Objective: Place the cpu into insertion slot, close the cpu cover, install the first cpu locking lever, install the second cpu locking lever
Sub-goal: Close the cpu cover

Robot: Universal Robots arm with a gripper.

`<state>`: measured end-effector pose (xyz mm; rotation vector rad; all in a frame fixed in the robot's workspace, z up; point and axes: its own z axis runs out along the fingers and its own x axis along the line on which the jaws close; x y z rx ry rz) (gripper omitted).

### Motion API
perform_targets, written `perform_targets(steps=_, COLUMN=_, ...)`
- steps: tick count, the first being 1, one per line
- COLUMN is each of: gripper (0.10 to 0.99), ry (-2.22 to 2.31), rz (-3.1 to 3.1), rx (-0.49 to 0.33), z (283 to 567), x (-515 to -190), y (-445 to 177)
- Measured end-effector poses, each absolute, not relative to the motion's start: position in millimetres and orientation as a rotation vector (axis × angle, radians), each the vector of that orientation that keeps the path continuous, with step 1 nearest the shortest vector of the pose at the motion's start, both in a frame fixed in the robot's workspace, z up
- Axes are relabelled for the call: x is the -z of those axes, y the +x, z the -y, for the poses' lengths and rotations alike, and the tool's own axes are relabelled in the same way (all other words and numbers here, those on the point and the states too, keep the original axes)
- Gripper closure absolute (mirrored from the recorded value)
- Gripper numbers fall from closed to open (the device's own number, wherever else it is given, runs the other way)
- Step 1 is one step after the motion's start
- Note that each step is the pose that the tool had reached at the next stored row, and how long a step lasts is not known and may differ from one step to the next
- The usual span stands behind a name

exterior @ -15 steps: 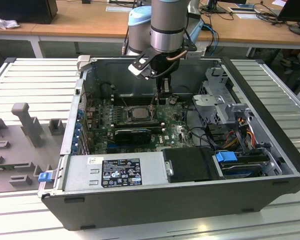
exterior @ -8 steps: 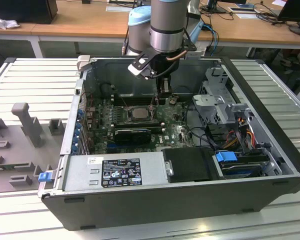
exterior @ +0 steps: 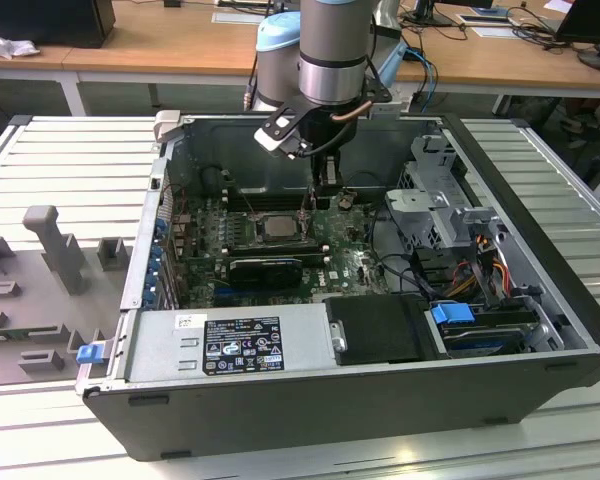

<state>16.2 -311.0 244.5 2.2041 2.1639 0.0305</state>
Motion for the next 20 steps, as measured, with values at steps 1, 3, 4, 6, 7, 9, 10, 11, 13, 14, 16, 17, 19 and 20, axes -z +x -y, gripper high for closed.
perform_targets(steps=1, gripper=0.98, ry=2.204, rz=-2.164, rx=-0.031, z=311.0, x=-244.5, y=16.1)
perform_targets(steps=3, gripper=0.98, ry=2.204, rz=-2.164, rx=-0.031, z=311.0, x=-244.5, y=15.9)
perform_targets(steps=4, gripper=0.98, ry=2.204, rz=-2.164, rx=-0.031, z=311.0, x=-244.5, y=15.8)
perform_targets(steps=6, gripper=0.98, ry=2.204, rz=-2.164, rx=-0.031, z=311.0, x=-244.5, y=15.6)
perform_targets(steps=7, gripper=0.98, ry=2.204, rz=-2.164, rx=-0.031, z=311.0, x=-244.5, y=15.4)
perform_targets(steps=9, gripper=0.98, ry=2.204, rz=-2.164, rx=-0.031, z=311.0, x=-244.5, y=15.0)
perform_targets(steps=10, gripper=0.98, ry=2.204, rz=-2.164, rx=-0.031, z=311.0, x=-244.5, y=14.9)
perform_targets(steps=11, gripper=0.98, ry=2.204, rz=-2.164, rx=-0.031, z=311.0, x=-244.5, y=14.5)
perform_targets(steps=13, gripper=0.98, ry=2.204, rz=-2.164, rx=-0.031, z=311.0, x=-244.5, y=14.1)
perform_targets(steps=14, gripper=0.98, ry=2.204, rz=-2.164, rx=-0.031, z=311.0, x=-244.5, y=14.0)
perform_targets(steps=16, gripper=0.98, ry=2.204, rz=-2.164, rx=-0.031, z=311.0, x=-244.5, y=13.9)
perform_targets(steps=17, gripper=0.98, ry=2.204, rz=-2.164, rx=-0.031, z=311.0, x=-244.5, y=13.8)
perform_targets(steps=19, gripper=0.98, ry=2.204, rz=-2.164, rx=-0.031, z=311.0, x=-244.5, y=13.5)
perform_targets(steps=20, gripper=0.98, ry=2.204, rz=-2.164, rx=-0.031, z=311.0, x=-244.5, y=13.4)
